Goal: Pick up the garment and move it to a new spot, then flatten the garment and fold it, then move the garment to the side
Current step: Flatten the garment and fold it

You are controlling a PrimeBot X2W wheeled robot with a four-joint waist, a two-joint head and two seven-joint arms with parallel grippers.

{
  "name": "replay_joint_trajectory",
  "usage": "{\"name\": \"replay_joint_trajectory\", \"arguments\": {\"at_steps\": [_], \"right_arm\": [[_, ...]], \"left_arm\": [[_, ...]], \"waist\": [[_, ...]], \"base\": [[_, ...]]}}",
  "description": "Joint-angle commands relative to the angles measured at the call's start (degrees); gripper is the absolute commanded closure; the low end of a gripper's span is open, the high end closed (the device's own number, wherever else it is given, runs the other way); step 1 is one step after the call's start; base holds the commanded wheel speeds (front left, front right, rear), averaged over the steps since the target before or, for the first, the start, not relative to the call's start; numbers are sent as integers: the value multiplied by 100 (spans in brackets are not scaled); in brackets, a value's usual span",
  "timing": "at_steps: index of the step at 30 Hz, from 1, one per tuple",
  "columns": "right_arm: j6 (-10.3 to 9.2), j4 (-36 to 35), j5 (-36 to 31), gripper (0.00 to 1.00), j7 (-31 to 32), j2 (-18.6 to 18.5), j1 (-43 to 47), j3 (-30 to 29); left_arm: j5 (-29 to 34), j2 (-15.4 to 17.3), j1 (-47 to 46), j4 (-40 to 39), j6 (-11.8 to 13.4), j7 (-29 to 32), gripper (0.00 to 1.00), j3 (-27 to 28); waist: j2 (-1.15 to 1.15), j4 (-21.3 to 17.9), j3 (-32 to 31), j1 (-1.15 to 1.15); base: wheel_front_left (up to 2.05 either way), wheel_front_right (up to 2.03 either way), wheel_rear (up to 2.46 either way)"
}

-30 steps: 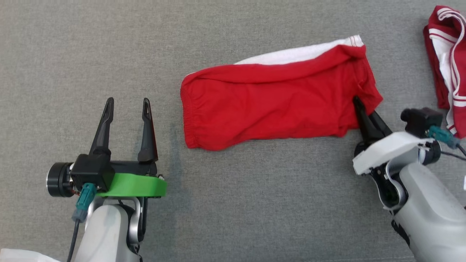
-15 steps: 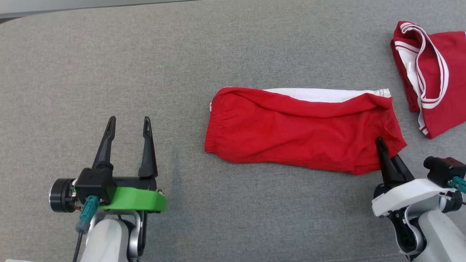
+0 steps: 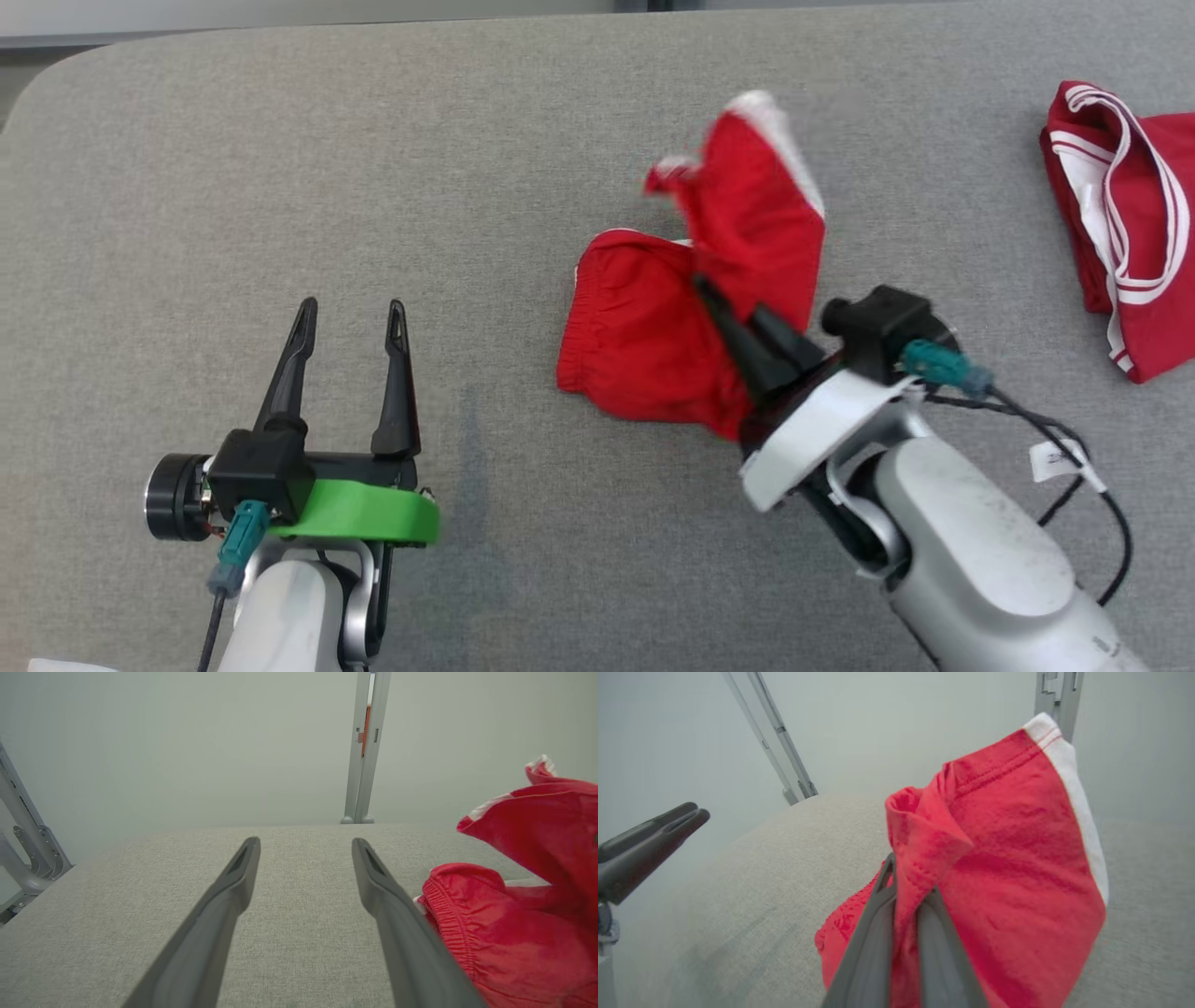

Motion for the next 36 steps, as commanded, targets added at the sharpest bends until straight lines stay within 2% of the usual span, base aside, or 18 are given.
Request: {"name": "replay_joint_trajectory", "arguments": {"at_steps": [1, 6, 9, 11, 16, 20, 24, 31, 36], "right_arm": [[-2, 107, 90, 100, 32, 68, -78, 192], [-2, 793, 290, 100, 86, 328, -228, 945], [-2, 1086, 410, 100, 20, 386, -268, 1201], [-2, 1180, 439, 0, -149, 387, -316, 1272], [-3, 911, 374, 0, -726, 184, -391, 1513], [-3, 424, 317, 0, -919, -1, -238, 1200], [-3, -42, 152, 0, -959, -186, 138, 304], [-3, -591, -282, 0, -961, -324, 1163, -1597], [-2, -878, -537, 0, -845, -271, 1795, -2406]], "left_arm": [[-18, -6, -73, 0, -4, 1, 0, -6], [-50, -27, -90, 9, 13, 1, 0, -21], [-51, -34, -99, 9, 26, 1, 0, -25], [-52, -39, -104, 8, 36, 2, 0, -9], [-4, -42, -57, -11, 72, 2, 0, 62], [76, -1, 25, 2, 90, 2, 0, 126], [115, 47, 149, -12, 120, 2, 0, 200], [151, 168, 343, -61, 183, 2, 0, 317], [164, 237, 422, -37, 198, 2, 0, 321]], "waist": [[0, 130, 17, 0], [0, 277, 73, 0], [0, 309, 101, 0], [0, 303, 116, 0], [0, 193, 92, 0], [0, 66, 5, 0], [0, -77, -131, 0], [0, -306, -292, 0], [0, -393, -344, 0]], "base": [[0, 0, 0], [0, 0, 0], [0, 0, 0], [0, 0, 0], [0, 0, 0], [0, 0, 0], [0, 0, 0], [0, 0, 0], [0, 0, 0]]}}
